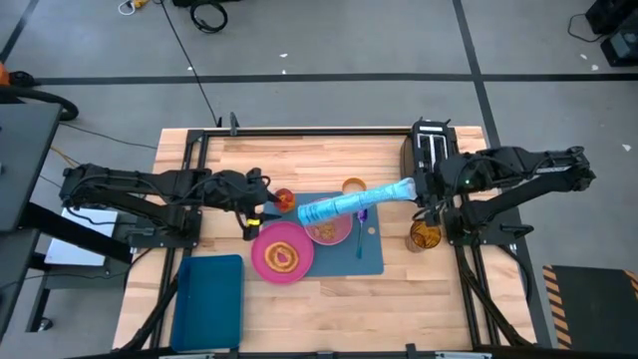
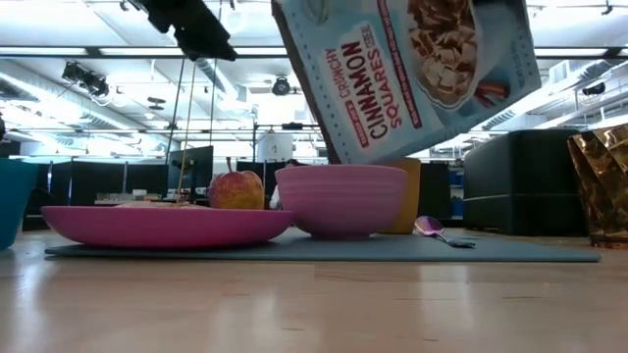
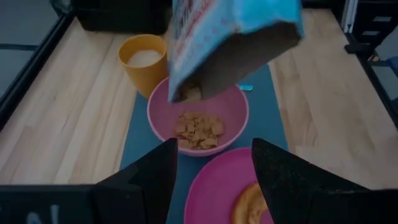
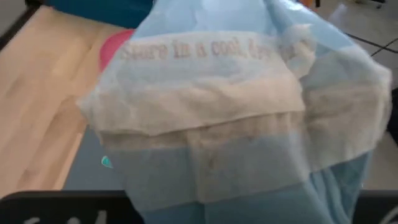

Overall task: Arrange a breakfast setting
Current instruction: Pour the cereal from the blue cereal box into the pink bowl

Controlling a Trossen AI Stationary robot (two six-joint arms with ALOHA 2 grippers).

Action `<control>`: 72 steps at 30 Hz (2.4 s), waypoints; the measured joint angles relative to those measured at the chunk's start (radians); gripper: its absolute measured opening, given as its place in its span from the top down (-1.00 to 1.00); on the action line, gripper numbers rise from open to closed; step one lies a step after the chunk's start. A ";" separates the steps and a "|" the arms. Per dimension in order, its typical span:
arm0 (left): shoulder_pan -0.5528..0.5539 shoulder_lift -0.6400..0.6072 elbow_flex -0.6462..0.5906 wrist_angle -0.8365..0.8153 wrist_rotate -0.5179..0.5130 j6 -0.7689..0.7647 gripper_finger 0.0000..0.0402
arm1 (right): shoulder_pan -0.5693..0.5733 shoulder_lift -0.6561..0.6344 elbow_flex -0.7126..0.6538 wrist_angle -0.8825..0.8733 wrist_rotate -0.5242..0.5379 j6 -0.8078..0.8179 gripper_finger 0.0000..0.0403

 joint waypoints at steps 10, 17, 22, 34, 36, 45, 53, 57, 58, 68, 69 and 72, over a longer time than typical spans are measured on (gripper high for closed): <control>-0.031 0.000 0.000 0.062 0.001 0.028 -0.07 | 0.004 0.051 0.000 0.016 -0.012 -0.041 0.40; -0.030 0.000 0.000 0.058 0.001 0.027 -0.07 | -0.001 0.077 0.000 0.011 0.021 -0.065 0.40; -0.030 0.000 0.000 0.055 0.001 0.027 -0.07 | -0.001 0.077 0.034 0.009 -0.014 -0.059 0.40; -0.031 0.001 0.000 0.055 0.001 0.039 -0.07 | 0.018 0.086 0.073 -0.067 0.005 -0.004 0.40; -0.031 0.001 0.000 0.055 0.001 0.037 -0.07 | 0.027 0.090 0.072 -0.056 -0.003 0.012 0.40; -0.031 0.001 0.000 0.068 0.001 0.039 -0.07 | 0.045 0.088 0.073 -0.070 -0.014 0.037 0.40; -0.060 0.001 0.000 0.117 -0.001 0.068 -0.07 | 0.064 0.078 0.072 -0.098 0.051 0.076 0.40; -0.071 0.001 0.000 0.121 0.001 0.068 -0.07 | 0.072 0.080 0.071 -0.058 0.043 0.058 0.40; -0.071 0.001 0.000 0.121 0.000 0.068 -0.07 | 0.074 0.082 0.073 -0.033 0.031 0.024 0.40; -0.079 0.001 0.000 0.126 0.000 0.072 -0.07 | 0.081 0.085 0.073 -0.031 0.058 -0.006 0.40; -0.079 0.001 0.000 0.129 0.000 0.073 -0.07 | 0.079 0.085 0.072 -0.040 0.087 0.005 0.40; -0.082 0.001 0.000 0.133 0.000 0.073 -0.07 | 0.072 0.083 0.073 -0.054 0.062 0.000 0.40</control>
